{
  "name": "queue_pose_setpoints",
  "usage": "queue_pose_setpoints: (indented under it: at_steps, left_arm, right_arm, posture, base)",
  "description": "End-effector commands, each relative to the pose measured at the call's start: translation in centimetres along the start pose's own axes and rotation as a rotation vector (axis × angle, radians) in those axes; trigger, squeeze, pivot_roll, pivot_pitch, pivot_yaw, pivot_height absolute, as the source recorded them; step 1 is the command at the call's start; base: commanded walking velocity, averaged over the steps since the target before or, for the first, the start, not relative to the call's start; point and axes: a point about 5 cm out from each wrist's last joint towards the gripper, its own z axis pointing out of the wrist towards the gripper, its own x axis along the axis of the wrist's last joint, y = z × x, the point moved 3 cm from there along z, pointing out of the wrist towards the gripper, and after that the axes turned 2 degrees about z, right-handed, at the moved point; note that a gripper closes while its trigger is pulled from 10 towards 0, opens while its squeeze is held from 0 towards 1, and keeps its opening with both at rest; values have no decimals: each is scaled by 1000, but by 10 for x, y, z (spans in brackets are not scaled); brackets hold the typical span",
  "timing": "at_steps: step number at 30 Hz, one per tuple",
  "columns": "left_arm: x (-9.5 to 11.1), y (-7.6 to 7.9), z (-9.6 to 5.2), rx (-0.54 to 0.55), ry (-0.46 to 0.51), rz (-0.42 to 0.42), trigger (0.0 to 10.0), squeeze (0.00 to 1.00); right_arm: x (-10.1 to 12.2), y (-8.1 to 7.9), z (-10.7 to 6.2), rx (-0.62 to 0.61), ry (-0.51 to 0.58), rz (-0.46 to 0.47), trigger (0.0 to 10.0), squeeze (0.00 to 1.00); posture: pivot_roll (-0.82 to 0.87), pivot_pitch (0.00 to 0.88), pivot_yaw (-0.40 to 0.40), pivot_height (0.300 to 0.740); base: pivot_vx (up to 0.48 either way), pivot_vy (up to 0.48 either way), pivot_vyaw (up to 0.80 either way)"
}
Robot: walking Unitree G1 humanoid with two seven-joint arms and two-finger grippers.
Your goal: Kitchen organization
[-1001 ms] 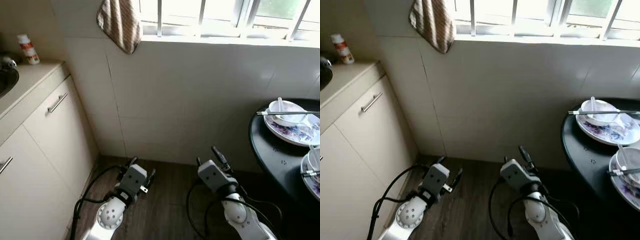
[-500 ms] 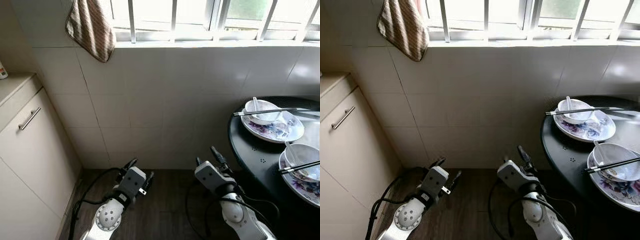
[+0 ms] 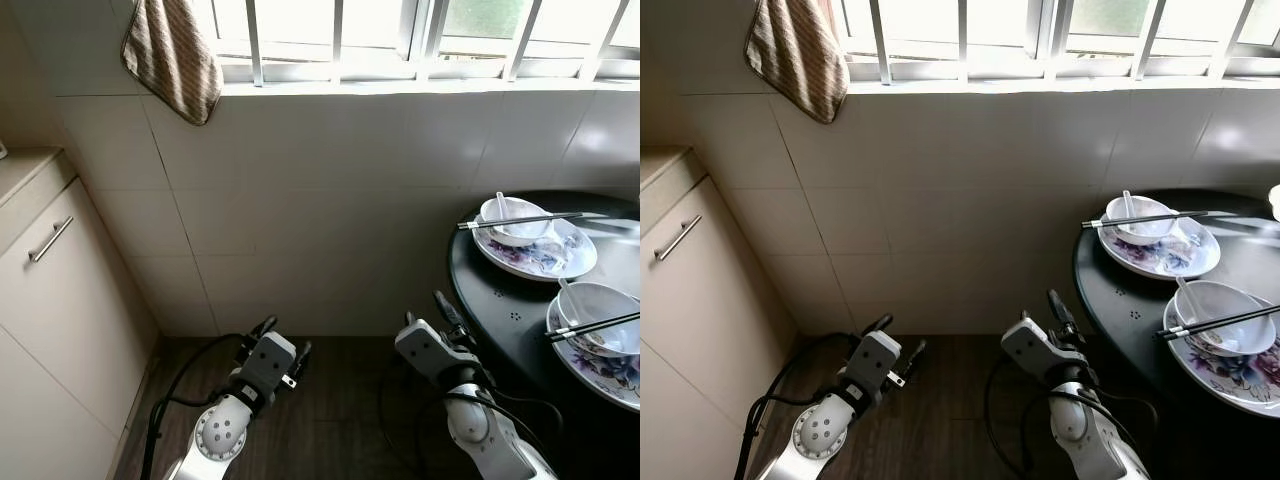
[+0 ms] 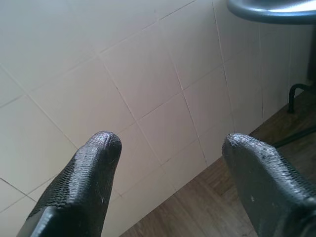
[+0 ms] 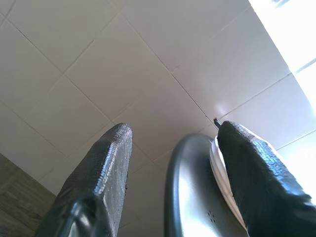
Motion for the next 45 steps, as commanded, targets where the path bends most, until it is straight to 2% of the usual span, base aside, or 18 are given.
queue_pose_setpoints:
  at_steps: [1, 6, 13, 16, 18, 20, 22, 27, 32, 35, 38, 41, 45]
  left_arm:
    - [3, -1, 2, 13, 18, -10, 10000, 0]
    - [-1, -2, 4, 14, -9, -15, 10000, 0]
    - [-3, -1, 5, 12, -18, -16, 10000, 0]
    - [-8, 1, 5, 6, -28, -13, 10000, 0]
    - [-8, 2, 5, -5, -24, -8, 10000, 0]
    - [-9, 3, 5, -10, -27, -5, 10000, 0]
    - [-10, 5, 5, -14, -29, -5, 10000, 0]
    - [-7, 6, 7, -23, -20, 1, 10000, 0]
    - [-9, 1, 7, 34, -16, -70, 10000, 0]
    - [-5, 3, 9, 22, 1, -44, 10000, 0]
    - [-5, 3, 9, 23, 0, -66, 10000, 0]
    - [-5, 1, 10, 27, 0, -85, 10000, 0]
    - [-5, 1, 10, 28, 3, -87, 10000, 0]
  right_arm:
    - [6, 2, 2, 5, 43, -37, 10000, 0]
    - [15, -2, 1, 28, 108, -128, 10000, 0]
    - [15, -5, 0, 31, 112, -163, 10000, 0]
    - [7, -5, -3, 20, 72, -190, 10000, 0]
    - [-5, 2, -5, -20, 6, -273, 10000, 0]
    - [-11, 5, -5, -45, -33, -306, 10000, 0]
    - [-24, 8, -7, -40, -115, -309, 10000, 0]
    - [-31, 19, -10, -78, -162, -366, 10000, 0]
    - [-48, 32, -21, -129, -270, -367, 10000, 0]
    - [-46, 34, -23, -139, -275, -393, 10000, 0]
    - [-47, 37, -26, -135, -279, -399, 10000, 0]
    - [-55, 49, -32, -142, -313, -402, 10000, 0]
    - [-58, 53, -40, -140, -330, -411, 10000, 0]
  posture:
    - [28, 0, 9, 740]
    - [24, 0, 7, 740]
    - [21, 0, 9, 740]
    - [25, 0, 2, 740]
    - [25, 0, -1, 740]
    - [25, 0, -1, 740]
    - [24, 0, -6, 740]
    - [15, 0, -13, 740]
    - [2, 0, -17, 740]
    - [0, 0, -17, 740]
    - [-10, 0, -21, 740]
    - [-14, 0, -23, 740]
    - [-23, 0, -23, 740]
  base:
    - [0, 0, 0]
    - [0, 0, 0]
    - [0, 0, 0]
    - [0, 0, 0]
    - [0, 0, 0]
    - [0, 0, 0]
    - [0, 0, 0]
    - [0, 0, 0]
    - [0, 0, 0]
    - [0, 0, 0]
    - [0, 0, 0]
    - [0, 0, 0]
    - [0, 0, 0]
